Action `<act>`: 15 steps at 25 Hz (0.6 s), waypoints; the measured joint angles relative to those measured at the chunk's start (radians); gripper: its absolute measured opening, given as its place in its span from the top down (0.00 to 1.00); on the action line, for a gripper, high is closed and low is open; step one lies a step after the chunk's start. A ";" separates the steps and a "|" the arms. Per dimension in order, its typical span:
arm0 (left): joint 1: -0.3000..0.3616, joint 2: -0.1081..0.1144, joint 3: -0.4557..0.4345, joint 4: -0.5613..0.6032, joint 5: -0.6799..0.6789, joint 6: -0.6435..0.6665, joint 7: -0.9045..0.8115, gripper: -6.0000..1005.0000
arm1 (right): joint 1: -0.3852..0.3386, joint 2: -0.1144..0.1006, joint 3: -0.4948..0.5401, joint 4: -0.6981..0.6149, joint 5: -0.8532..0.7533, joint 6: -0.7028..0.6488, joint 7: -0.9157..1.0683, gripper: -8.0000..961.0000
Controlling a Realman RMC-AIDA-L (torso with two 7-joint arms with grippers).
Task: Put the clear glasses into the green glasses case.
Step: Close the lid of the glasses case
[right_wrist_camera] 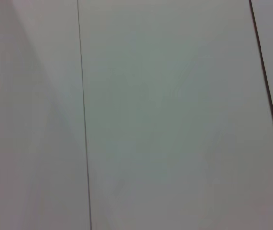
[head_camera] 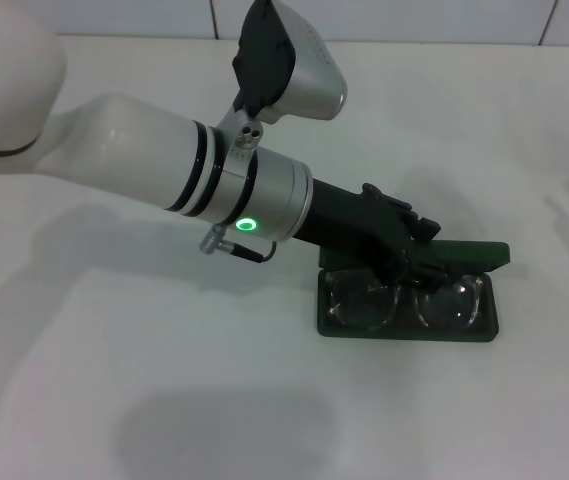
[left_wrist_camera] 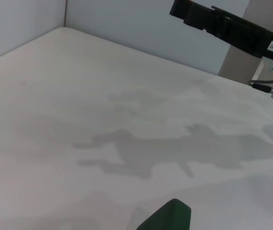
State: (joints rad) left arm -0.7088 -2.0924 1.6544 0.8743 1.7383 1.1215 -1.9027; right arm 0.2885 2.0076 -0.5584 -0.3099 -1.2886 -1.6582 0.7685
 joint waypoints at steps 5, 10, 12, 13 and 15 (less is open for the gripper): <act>0.000 0.000 0.001 0.000 0.002 0.000 0.003 0.40 | 0.002 0.000 0.000 0.000 0.000 0.000 0.000 0.65; 0.000 0.000 0.018 -0.006 0.006 0.000 0.008 0.40 | 0.003 0.000 0.000 0.000 0.000 0.001 0.000 0.65; 0.000 0.000 0.031 -0.009 0.019 0.000 0.008 0.40 | 0.003 0.000 0.000 0.000 0.000 0.001 0.000 0.65; 0.001 0.000 0.036 -0.010 0.027 0.001 0.008 0.40 | 0.004 0.000 0.000 0.000 0.000 0.001 0.000 0.65; 0.001 0.000 0.045 -0.012 0.037 0.001 0.008 0.41 | 0.005 0.000 0.000 0.000 0.000 0.002 0.000 0.65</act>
State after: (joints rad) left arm -0.7080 -2.0923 1.6996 0.8624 1.7750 1.1223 -1.8948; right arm 0.2933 2.0079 -0.5583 -0.3098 -1.2885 -1.6559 0.7685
